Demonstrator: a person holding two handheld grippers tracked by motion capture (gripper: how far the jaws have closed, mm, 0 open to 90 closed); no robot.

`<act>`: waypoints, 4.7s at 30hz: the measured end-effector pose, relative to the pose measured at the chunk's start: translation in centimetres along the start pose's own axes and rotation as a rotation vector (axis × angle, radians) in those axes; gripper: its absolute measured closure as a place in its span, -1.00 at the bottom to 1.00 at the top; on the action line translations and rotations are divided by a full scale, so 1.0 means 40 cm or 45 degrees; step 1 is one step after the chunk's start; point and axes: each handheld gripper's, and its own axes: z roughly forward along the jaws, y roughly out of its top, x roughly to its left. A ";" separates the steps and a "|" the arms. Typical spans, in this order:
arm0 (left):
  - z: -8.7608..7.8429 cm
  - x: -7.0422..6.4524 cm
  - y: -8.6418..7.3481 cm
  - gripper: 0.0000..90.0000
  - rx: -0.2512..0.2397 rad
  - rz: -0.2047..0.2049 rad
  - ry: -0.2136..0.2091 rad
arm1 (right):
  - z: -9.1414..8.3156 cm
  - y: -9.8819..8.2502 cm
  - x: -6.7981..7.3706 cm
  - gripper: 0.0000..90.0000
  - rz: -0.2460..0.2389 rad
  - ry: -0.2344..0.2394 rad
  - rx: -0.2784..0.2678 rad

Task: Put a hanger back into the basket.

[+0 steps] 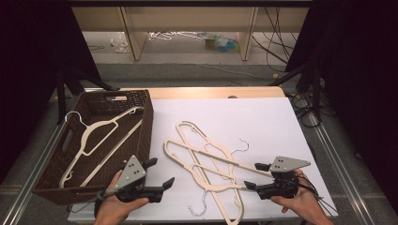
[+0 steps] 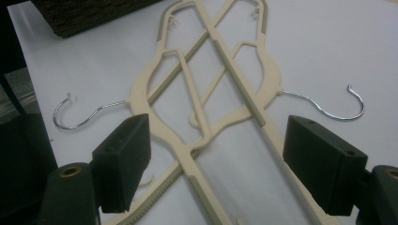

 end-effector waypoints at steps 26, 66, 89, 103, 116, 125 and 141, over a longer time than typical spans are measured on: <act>0.034 -0.042 -0.065 -0.62 0.022 0.017 -0.030 | 0.067 -0.019 -0.013 -0.31 -0.176 0.045 0.219; 0.070 -0.048 -0.073 -0.58 0.096 0.103 -0.074 | 0.118 -0.024 -0.017 0.67 -0.302 0.240 0.461; 0.270 -0.046 -0.082 -0.38 0.351 0.523 -0.060 | 0.059 0.044 0.012 0.77 -0.387 0.303 0.480; 0.325 -0.055 -0.073 -0.35 0.331 0.633 -0.071 | 0.035 0.068 0.001 0.77 -0.405 0.329 0.469; 0.345 -0.081 -0.032 0.12 0.326 0.855 -0.328 | 0.031 0.045 -0.032 0.77 -0.375 0.362 0.452; 0.346 -0.100 -0.008 0.41 0.358 1.064 -0.417 | 0.027 0.035 -0.046 0.76 -0.359 0.374 0.448; 0.312 -0.089 0.091 0.81 0.256 0.962 -0.358 | -0.046 0.065 -0.077 0.07 -0.187 0.130 0.221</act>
